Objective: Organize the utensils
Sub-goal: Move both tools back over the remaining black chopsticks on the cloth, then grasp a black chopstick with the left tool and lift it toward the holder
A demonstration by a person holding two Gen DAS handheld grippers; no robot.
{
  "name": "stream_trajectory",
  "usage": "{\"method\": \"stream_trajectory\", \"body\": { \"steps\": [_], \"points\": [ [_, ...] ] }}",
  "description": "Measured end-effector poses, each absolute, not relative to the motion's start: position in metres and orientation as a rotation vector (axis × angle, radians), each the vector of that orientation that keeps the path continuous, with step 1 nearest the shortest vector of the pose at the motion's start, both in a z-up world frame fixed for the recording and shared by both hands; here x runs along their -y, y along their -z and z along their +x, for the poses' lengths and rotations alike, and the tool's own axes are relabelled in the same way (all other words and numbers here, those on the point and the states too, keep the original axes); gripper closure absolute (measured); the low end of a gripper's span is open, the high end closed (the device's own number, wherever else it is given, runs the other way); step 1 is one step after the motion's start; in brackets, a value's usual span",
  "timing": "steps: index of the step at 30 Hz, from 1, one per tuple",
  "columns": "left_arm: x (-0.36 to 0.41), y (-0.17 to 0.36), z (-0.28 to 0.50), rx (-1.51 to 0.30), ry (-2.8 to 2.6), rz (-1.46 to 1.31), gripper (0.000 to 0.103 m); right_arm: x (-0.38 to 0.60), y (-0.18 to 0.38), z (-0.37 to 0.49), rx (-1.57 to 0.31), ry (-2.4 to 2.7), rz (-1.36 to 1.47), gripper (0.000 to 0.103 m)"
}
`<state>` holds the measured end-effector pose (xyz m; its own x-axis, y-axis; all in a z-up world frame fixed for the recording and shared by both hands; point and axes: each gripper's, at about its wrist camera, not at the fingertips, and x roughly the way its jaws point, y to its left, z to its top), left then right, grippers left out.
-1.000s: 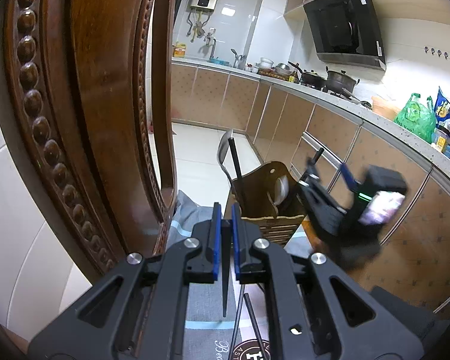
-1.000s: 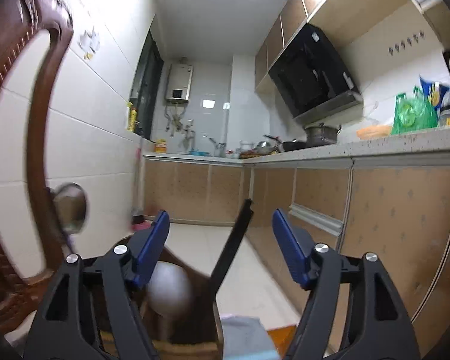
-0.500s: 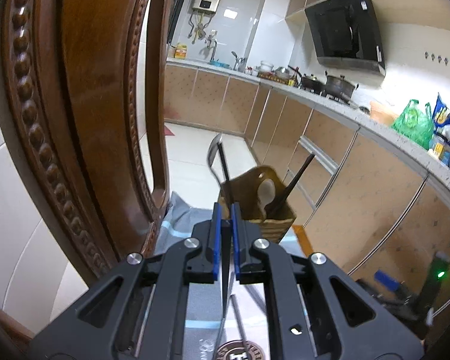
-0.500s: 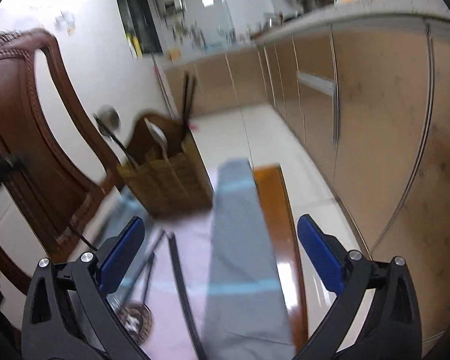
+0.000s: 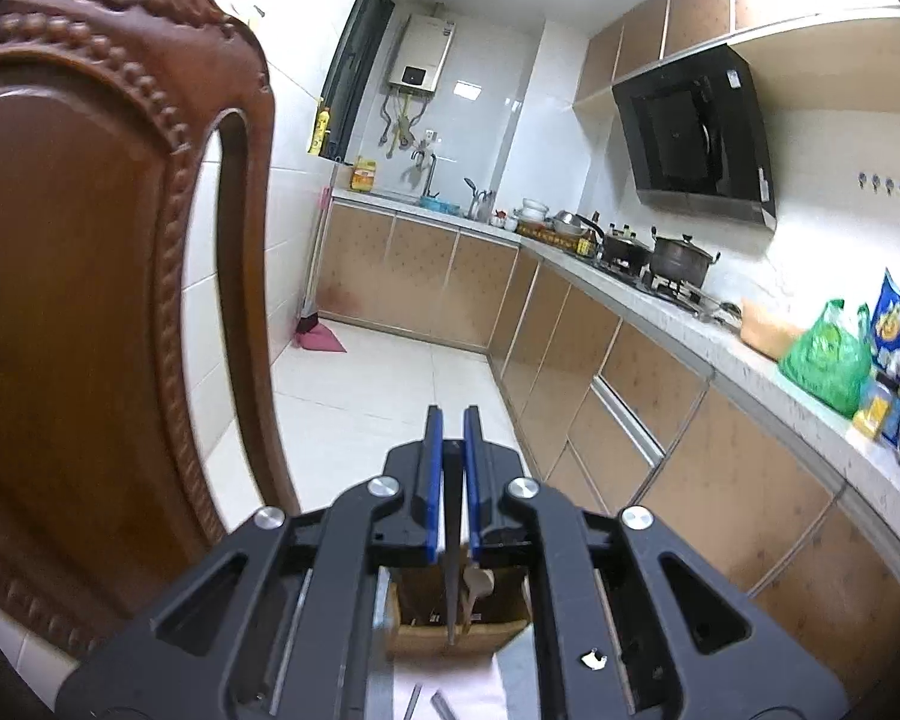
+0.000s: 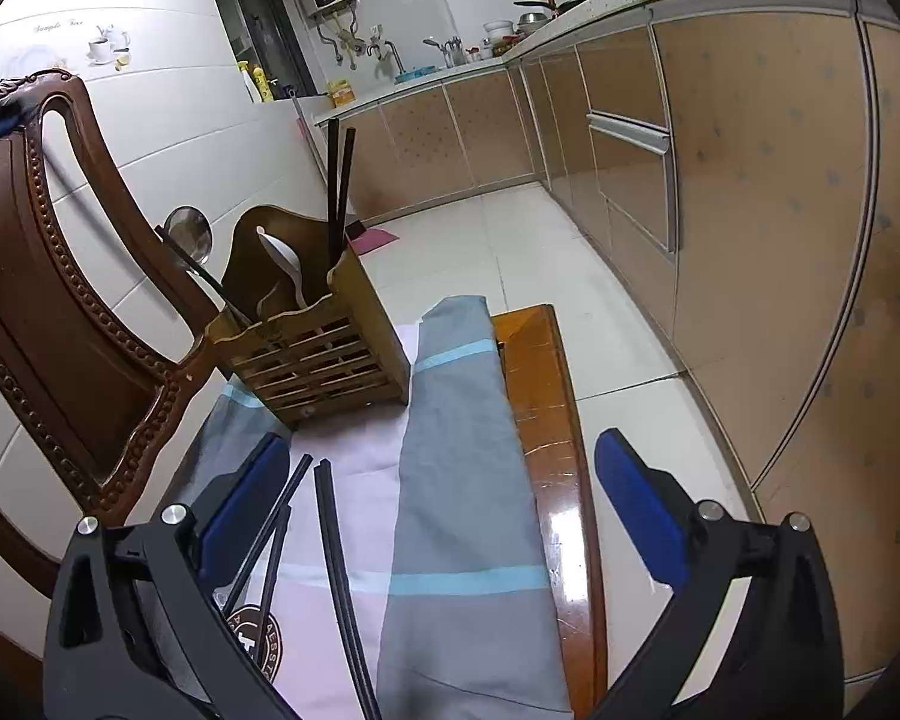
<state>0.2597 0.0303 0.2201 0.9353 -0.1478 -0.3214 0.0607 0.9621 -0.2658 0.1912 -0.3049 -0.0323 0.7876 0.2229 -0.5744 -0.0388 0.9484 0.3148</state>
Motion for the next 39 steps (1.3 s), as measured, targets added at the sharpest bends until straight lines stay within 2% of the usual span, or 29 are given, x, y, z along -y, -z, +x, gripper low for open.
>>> {"method": "stream_trajectory", "body": {
  "steps": [4, 10, 14, 15, 16, 17, 18, 19, 23, 30, 35, 39],
  "points": [
    [-0.028, -0.209, 0.293, -0.379, 0.105, -0.268, 0.096, 0.304, 0.03, 0.193, -0.641, -0.153, 0.305, 0.004],
    [-0.024, -0.152, 0.335, -0.489, 0.114, -0.317, 0.096, 0.299, 0.03, 0.195, -0.644, -0.169, 0.301, 0.004],
    [-0.017, -0.102, 0.357, -0.633, 0.15, -0.315, 0.096, 0.295, 0.03, 0.197, -0.656, -0.185, 0.305, 0.004],
    [-0.017, -0.094, 0.356, -0.651, 0.145, -0.305, 0.094, 0.295, 0.03, 0.197, -0.656, -0.189, 0.303, 0.004],
    [-0.016, -0.087, 0.351, -0.665, 0.143, -0.29, 0.085, 0.293, 0.029, 0.197, -0.654, -0.195, 0.298, 0.004],
    [-0.015, -0.084, 0.344, -0.662, 0.148, -0.284, 0.069, 0.291, 0.028, 0.197, -0.652, -0.198, 0.293, 0.004],
    [-0.015, -0.083, 0.332, -0.65, 0.16, -0.281, 0.06, 0.289, 0.028, 0.197, -0.653, -0.202, 0.29, 0.004],
    [-0.014, -0.083, 0.316, -0.633, 0.176, -0.269, 0.047, 0.287, 0.028, 0.197, -0.656, -0.21, 0.285, 0.004],
    [0.002, -0.077, 0.247, -0.588, 0.179, -0.116, 0.021, 0.281, 0.027, 0.194, -0.66, -0.224, 0.257, 0.004],
    [0.021, -0.014, 0.146, -0.672, 0.173, 0.018, 0.017, 0.269, 0.027, 0.186, -0.676, -0.239, 0.179, 0.004],
    [0.019, 0.028, 0.131, -0.755, 0.154, -0.005, 0.017, 0.259, 0.03, 0.171, -0.724, -0.238, 0.109, 0.004],
    [0.015, 0.03, 0.128, -0.739, 0.141, 0.008, 0.017, 0.25, 0.034, 0.158, -0.739, -0.22, 0.053, 0.004]
  ]
}}
